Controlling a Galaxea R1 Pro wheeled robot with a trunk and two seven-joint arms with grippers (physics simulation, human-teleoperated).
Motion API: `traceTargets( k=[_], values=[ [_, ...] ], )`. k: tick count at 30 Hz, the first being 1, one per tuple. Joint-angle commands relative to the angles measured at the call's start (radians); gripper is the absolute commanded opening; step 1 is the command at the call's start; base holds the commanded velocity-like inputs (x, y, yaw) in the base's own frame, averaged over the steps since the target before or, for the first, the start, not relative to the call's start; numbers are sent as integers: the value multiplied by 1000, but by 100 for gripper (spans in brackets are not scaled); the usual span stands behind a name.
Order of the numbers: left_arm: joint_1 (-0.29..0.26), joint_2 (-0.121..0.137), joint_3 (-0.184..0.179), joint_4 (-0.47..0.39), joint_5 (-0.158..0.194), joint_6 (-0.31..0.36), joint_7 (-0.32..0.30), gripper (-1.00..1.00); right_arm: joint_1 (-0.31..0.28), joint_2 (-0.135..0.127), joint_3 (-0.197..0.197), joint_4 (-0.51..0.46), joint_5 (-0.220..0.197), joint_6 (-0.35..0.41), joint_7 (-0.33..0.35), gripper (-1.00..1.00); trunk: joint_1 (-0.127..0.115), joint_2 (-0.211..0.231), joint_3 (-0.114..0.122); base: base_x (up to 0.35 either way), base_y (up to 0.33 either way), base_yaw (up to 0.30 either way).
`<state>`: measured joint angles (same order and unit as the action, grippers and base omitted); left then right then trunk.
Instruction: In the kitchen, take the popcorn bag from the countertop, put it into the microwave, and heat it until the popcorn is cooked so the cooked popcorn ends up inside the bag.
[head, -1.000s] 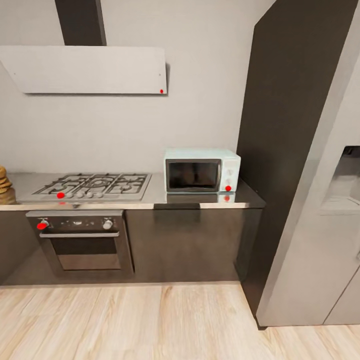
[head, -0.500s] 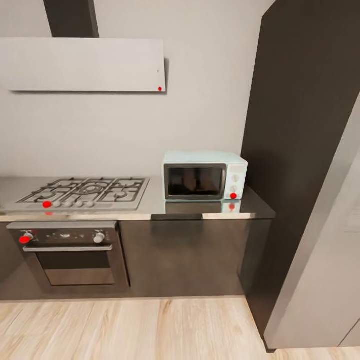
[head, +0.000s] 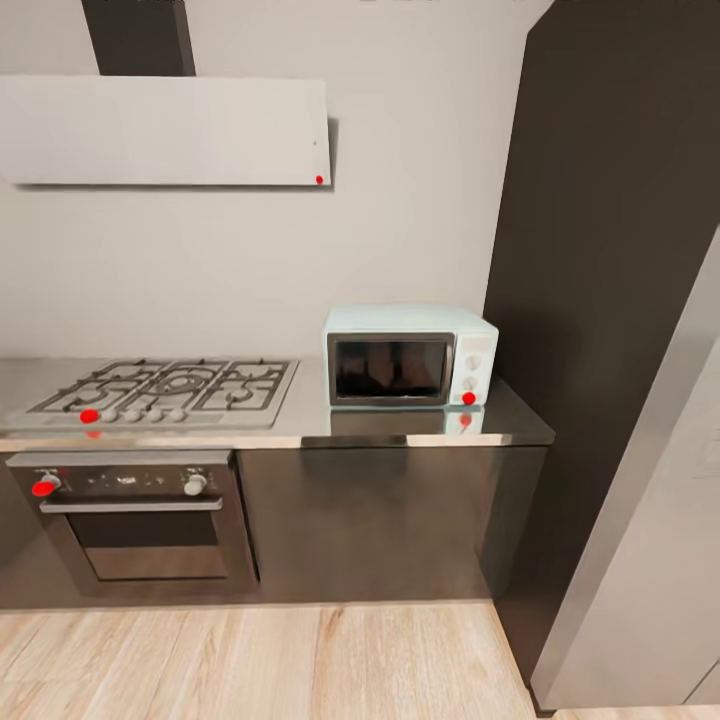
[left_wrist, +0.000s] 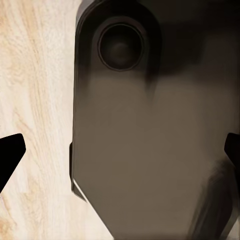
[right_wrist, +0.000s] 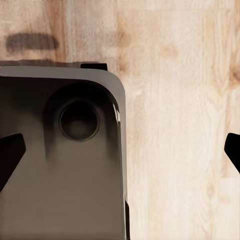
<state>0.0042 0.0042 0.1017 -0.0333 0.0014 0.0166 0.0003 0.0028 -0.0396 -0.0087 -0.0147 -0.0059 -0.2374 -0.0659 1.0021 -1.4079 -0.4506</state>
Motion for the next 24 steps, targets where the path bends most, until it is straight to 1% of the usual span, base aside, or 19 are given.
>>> traceTargets(
  k=[1,14,19,24],
  values=[
    [0,0,7,-2,0,2,0,100,0,0,0,-1,0,-2,-2,100,-4,7,3,0,0,0],
    [0,3,9,-2,0,2,1,100,0,0,2,-1,0,-2,0,100,-54,98,43,0,0,0],
    [0,3,20,-2,0,2,1,100,0,0,1,-1,0,-2,0,100,-73,133,59,0,0,0],
    [0,3,23,-2,0,2,1,100,0,0,1,-1,0,-2,-1,100,-92,168,75,0,0,0]
  ],
)
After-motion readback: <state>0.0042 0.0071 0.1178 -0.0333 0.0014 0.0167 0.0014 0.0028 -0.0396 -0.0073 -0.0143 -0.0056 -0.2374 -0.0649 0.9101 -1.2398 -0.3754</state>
